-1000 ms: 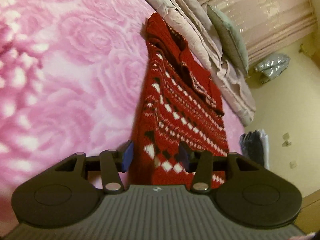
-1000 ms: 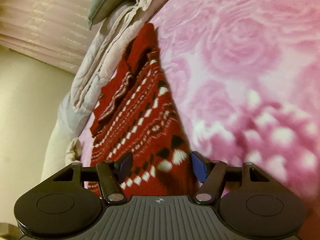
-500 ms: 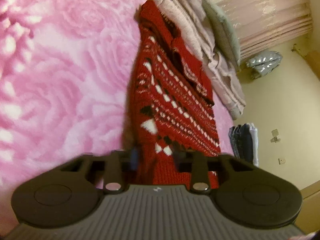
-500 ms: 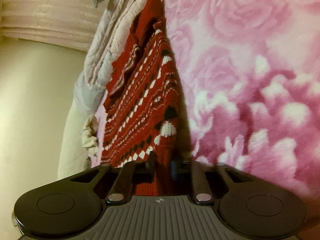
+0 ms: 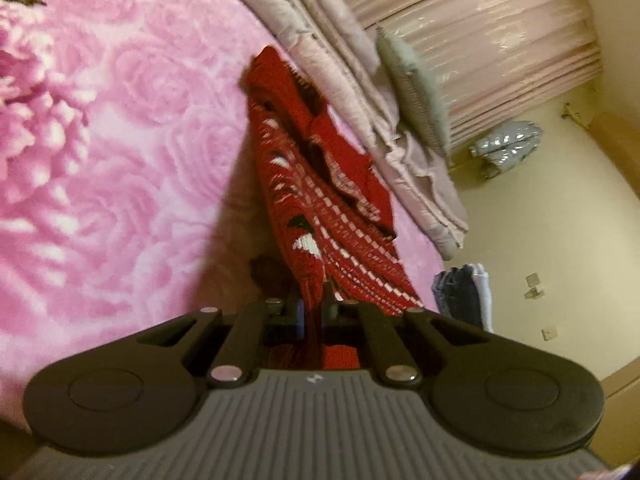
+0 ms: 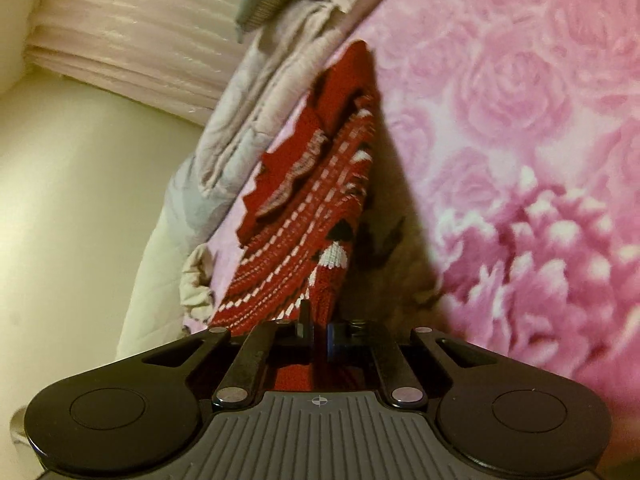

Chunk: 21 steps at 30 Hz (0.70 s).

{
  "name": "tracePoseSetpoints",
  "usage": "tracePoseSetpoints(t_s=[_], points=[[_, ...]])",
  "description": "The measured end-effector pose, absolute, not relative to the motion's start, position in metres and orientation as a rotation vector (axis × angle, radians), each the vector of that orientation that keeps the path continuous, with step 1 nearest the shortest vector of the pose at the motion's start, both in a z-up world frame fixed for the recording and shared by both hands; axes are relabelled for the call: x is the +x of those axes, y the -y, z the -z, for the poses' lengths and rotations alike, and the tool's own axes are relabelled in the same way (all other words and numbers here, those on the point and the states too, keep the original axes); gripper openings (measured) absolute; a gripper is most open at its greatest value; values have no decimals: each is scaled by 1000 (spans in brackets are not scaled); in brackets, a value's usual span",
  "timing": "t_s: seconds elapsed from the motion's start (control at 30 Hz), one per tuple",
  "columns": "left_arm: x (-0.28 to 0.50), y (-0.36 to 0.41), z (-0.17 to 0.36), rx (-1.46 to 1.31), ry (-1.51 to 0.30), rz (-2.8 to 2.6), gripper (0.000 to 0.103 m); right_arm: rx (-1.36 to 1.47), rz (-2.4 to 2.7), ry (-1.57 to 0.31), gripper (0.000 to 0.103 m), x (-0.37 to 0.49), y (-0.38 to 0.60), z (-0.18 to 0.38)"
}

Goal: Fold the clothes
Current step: 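Lift the side edge and fold it across the sweater body with both grippers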

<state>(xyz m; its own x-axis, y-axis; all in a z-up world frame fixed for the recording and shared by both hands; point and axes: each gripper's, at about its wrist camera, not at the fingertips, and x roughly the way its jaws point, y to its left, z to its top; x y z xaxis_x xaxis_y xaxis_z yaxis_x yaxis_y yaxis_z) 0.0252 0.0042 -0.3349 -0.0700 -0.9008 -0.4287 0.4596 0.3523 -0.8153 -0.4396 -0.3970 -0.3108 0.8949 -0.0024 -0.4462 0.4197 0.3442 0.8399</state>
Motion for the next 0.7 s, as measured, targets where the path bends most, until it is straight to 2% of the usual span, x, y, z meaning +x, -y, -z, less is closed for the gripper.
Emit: tracePoseSetpoints(t_s=[0.43,0.7], points=[[-83,-149,327,-621,-1180,1105,4,1270,261,-400,4,-534,278,299],[-87,-158,315,-645,-1169,1098,4,1291,261,-428,4,-544,266,291]])
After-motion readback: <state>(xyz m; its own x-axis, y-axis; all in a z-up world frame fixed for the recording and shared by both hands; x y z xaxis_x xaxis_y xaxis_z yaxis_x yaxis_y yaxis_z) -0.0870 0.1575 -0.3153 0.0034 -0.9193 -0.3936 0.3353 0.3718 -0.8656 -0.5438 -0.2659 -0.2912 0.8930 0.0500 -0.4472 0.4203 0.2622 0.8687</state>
